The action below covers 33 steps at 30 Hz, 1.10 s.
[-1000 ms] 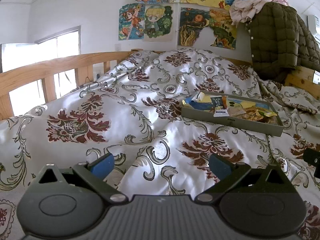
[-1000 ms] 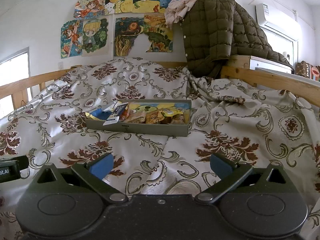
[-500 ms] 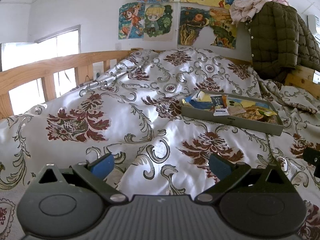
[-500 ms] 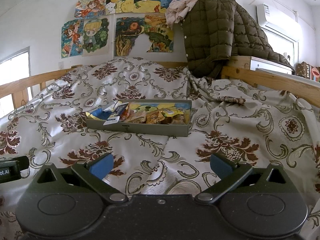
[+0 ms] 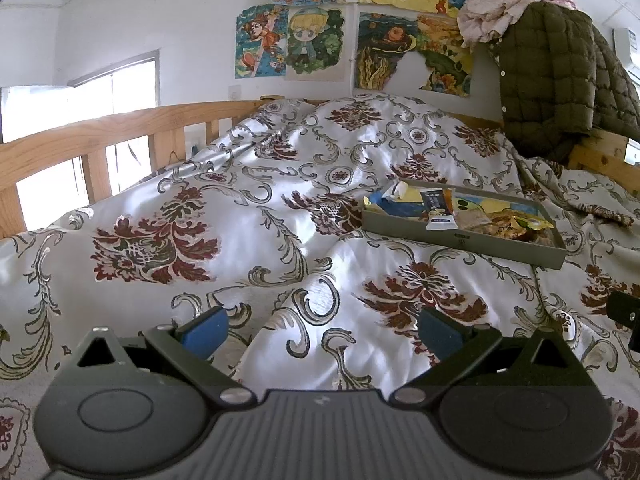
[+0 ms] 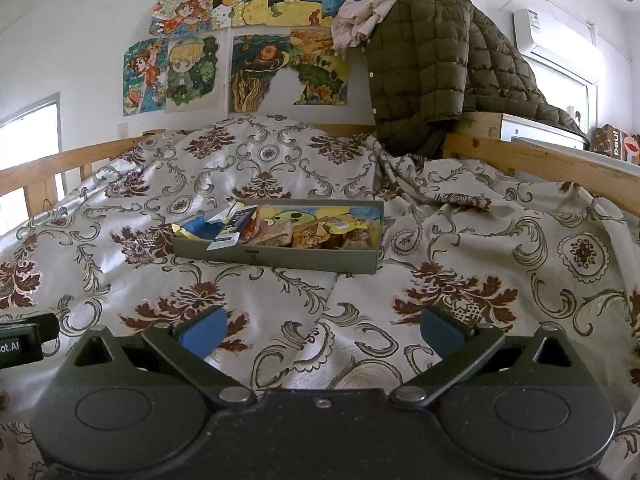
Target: Organize snacks
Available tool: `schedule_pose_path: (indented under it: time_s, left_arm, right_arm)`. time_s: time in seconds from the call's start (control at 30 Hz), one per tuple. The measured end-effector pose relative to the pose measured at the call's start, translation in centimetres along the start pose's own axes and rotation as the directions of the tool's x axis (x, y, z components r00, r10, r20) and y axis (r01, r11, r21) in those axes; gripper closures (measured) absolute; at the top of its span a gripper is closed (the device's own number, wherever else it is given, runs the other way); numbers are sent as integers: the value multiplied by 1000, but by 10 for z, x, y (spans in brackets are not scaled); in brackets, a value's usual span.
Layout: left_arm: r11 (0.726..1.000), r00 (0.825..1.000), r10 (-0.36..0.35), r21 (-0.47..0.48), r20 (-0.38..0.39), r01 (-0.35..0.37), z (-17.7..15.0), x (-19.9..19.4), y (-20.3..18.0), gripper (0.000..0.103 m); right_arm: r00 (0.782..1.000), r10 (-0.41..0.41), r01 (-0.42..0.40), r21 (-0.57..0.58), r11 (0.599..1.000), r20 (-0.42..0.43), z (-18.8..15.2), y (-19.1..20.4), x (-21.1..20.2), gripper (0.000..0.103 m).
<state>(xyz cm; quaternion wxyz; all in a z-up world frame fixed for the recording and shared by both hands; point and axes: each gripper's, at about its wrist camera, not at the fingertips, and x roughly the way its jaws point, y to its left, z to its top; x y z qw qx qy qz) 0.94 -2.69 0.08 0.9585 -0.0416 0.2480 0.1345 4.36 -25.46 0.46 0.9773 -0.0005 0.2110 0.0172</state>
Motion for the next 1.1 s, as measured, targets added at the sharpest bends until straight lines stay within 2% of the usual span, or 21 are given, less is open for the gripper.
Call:
schedule_pose_path:
  time_s: [0.3, 0.73, 1.1]
  left_arm:
    - [1000, 1000, 5, 9, 4, -5, 0, 0, -2, 0]
    - [997, 1000, -13, 71, -13, 14, 2, 0, -14, 0]
    - [998, 1000, -5, 56, -29, 7, 2, 3, -12, 0]
  right_arm:
    - [1000, 0, 0, -1, 1000, 1, 0, 1, 0, 1]
    - [1000, 0, 0, -2, 1000, -1, 0, 0, 0, 1]
    - [1000, 0, 0, -2, 1000, -1, 0, 1, 0, 1]
